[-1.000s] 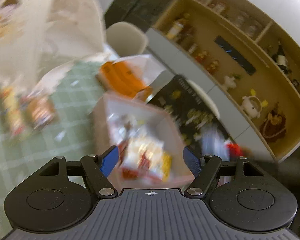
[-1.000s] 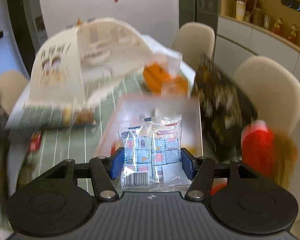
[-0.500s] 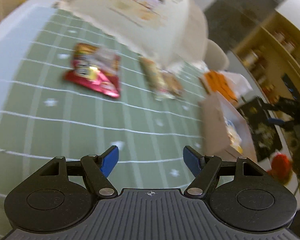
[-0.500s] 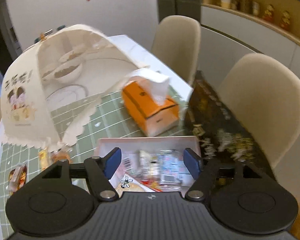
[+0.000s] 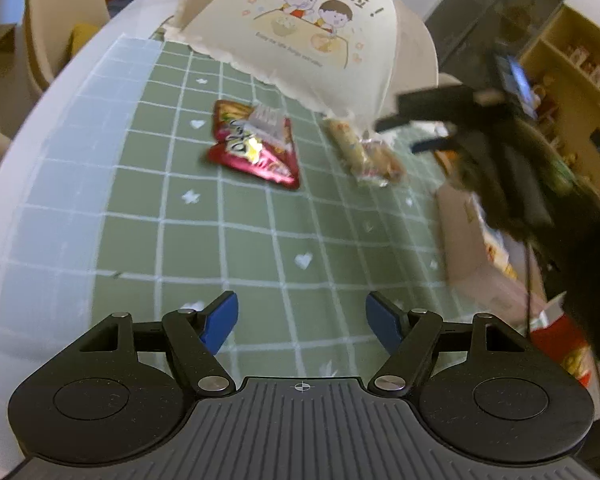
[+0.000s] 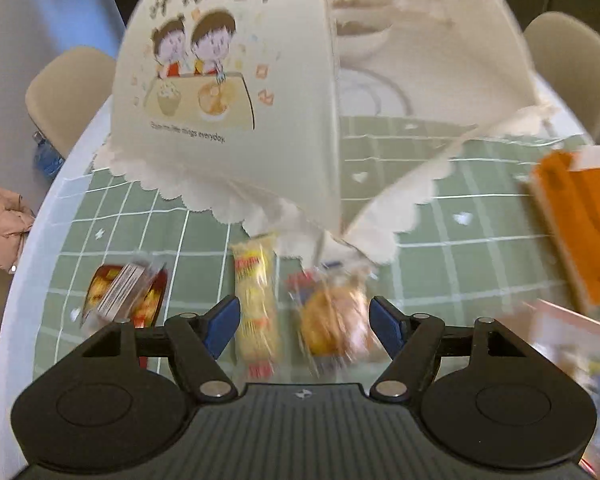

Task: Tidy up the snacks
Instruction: 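Move the left tool to the yellow stick snack while the right tool approaches the brown cookie packet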

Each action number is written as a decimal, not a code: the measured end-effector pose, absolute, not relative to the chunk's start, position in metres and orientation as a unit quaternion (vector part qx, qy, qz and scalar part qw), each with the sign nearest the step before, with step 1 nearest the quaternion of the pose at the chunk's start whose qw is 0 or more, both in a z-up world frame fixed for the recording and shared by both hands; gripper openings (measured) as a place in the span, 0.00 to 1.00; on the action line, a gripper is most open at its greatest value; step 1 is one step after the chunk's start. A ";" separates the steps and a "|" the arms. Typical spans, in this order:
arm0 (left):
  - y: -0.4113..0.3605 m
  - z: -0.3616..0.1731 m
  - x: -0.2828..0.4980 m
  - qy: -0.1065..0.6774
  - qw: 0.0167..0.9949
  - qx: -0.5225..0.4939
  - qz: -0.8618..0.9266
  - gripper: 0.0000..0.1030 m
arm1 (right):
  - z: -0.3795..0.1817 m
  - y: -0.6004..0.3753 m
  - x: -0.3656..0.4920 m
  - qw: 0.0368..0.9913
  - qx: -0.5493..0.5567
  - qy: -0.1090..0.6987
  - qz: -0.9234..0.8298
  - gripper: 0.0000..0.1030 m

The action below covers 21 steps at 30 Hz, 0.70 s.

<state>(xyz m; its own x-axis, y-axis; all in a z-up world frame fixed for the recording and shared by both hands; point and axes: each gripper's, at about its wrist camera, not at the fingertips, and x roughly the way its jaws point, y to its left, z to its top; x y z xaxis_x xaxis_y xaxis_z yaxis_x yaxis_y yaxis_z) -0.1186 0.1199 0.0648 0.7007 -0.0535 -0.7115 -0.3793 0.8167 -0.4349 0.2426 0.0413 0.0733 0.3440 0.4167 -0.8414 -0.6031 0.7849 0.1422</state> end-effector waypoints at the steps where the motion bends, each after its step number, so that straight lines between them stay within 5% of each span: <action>1: 0.120 0.064 -0.123 0.380 0.875 -0.285 0.097 0.74 | 0.067 0.048 0.243 0.814 -0.104 0.477 0.314 0.70; 16: 0.128 0.049 -0.114 0.394 0.862 -0.308 0.077 0.67 | 0.045 0.021 0.255 0.814 -0.057 0.502 0.287 0.83; 21: 0.132 0.049 -0.107 0.390 0.863 -0.310 0.078 0.66 | 0.040 -0.007 0.251 0.797 0.014 0.535 0.279 0.60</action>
<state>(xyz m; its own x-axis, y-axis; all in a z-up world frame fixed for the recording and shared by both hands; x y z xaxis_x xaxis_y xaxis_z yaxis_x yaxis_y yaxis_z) -0.1071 0.1324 0.0493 0.6830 -0.1080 -0.7224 -0.3768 0.7952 -0.4751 0.2513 -0.0073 0.0398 0.2715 0.4594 -0.8457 -0.4295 0.8442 0.3207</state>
